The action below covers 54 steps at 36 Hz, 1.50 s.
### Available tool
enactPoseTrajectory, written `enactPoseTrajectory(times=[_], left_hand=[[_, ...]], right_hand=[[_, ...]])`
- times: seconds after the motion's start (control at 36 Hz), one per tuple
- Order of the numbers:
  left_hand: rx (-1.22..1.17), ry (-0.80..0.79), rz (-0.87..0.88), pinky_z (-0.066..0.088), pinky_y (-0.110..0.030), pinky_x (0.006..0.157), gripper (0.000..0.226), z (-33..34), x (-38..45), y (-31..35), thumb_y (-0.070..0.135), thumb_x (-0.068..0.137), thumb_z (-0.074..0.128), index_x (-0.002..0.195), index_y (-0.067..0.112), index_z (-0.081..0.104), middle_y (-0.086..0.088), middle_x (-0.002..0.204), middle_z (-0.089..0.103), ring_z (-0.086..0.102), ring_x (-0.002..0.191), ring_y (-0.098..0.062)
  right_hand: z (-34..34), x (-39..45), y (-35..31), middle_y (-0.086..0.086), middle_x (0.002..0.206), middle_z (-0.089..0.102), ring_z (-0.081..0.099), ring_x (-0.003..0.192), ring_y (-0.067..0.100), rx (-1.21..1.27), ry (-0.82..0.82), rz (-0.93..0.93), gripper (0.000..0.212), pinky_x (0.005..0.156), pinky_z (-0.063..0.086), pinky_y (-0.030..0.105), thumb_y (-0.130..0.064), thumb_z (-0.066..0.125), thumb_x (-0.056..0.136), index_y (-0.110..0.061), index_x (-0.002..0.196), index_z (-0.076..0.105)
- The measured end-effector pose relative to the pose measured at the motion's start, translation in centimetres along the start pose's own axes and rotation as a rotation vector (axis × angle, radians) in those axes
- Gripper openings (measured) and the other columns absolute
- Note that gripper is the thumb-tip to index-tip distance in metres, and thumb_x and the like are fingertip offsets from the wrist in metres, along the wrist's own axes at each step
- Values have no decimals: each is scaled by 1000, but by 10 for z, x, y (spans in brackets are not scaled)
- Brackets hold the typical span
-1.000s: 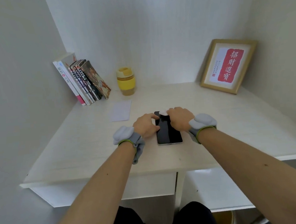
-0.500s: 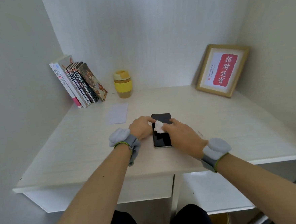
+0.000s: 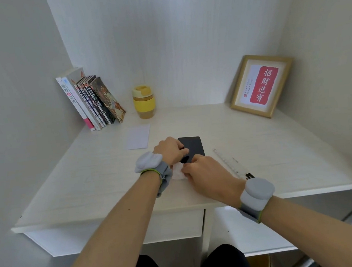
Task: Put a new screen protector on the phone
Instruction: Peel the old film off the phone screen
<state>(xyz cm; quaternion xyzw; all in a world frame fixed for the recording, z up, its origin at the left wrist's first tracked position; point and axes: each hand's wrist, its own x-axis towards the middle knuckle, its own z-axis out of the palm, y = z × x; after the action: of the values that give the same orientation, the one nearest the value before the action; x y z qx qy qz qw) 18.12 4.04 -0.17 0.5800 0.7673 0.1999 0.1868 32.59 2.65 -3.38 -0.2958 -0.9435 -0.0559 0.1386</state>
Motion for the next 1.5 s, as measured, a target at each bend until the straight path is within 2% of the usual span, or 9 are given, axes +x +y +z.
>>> enactPoseTrajectory(times=[0.08,0.17,0.42,0.58,0.75,0.97,1.19,1.28,1.5], left_hand=[[45,4,-3,46,-28,80,34,0,-1,1,35,85,66,116,21,66,-1,121,64,61,105,-25],[43,-3,-7,46,-29,84,33,-1,-1,3,32,88,63,119,22,65,-2,124,63,59,109,-26],[5,-5,-37,49,-33,82,31,-1,-4,4,30,99,44,119,20,66,-12,115,66,62,102,-33],[10,19,-35,45,-30,88,31,1,-5,3,34,94,54,121,24,65,-5,124,64,59,111,-27],[95,28,0,43,-32,93,40,2,-9,5,35,91,59,129,22,56,-5,131,57,55,116,-28],[137,-15,18,44,-33,85,38,5,-6,1,38,91,58,125,22,51,-6,124,58,57,107,-29],[166,-20,62,40,-33,88,42,7,0,-1,38,93,57,129,19,50,-6,130,52,54,113,-27],[163,-21,76,41,-34,90,40,8,2,-4,39,93,57,127,18,51,-7,129,50,54,112,-28],[161,2,111,41,-35,90,40,10,6,-6,37,92,57,127,17,52,-8,129,50,54,113,-29]], right_hand=[[-1,5,2,11,67,62,58,66,30,12,20,4,10,55,26,29,1,62,78,-7,74,67],[-6,11,2,11,81,64,55,76,28,-57,-29,33,21,62,26,32,-4,46,91,-8,87,66],[-6,37,6,14,89,63,40,72,26,-19,-76,168,13,62,27,33,-6,48,88,-6,90,62],[-7,22,6,13,81,65,46,66,27,127,-7,87,19,58,33,36,-3,52,82,-5,70,67],[-17,4,7,0,95,68,61,79,24,210,-17,51,23,72,49,36,-11,54,85,-11,83,77],[-26,-4,20,5,90,63,57,83,22,116,-42,249,21,66,34,27,-23,53,88,-9,89,68],[-32,4,15,13,97,61,54,92,28,136,-40,284,15,74,39,34,-8,49,90,-11,90,64],[-23,13,25,12,101,61,56,92,28,149,-45,331,16,71,37,31,-9,50,89,-4,95,64],[-10,34,39,10,101,59,56,95,29,167,-13,387,9,69,34,28,-8,53,90,-10,91,61]])
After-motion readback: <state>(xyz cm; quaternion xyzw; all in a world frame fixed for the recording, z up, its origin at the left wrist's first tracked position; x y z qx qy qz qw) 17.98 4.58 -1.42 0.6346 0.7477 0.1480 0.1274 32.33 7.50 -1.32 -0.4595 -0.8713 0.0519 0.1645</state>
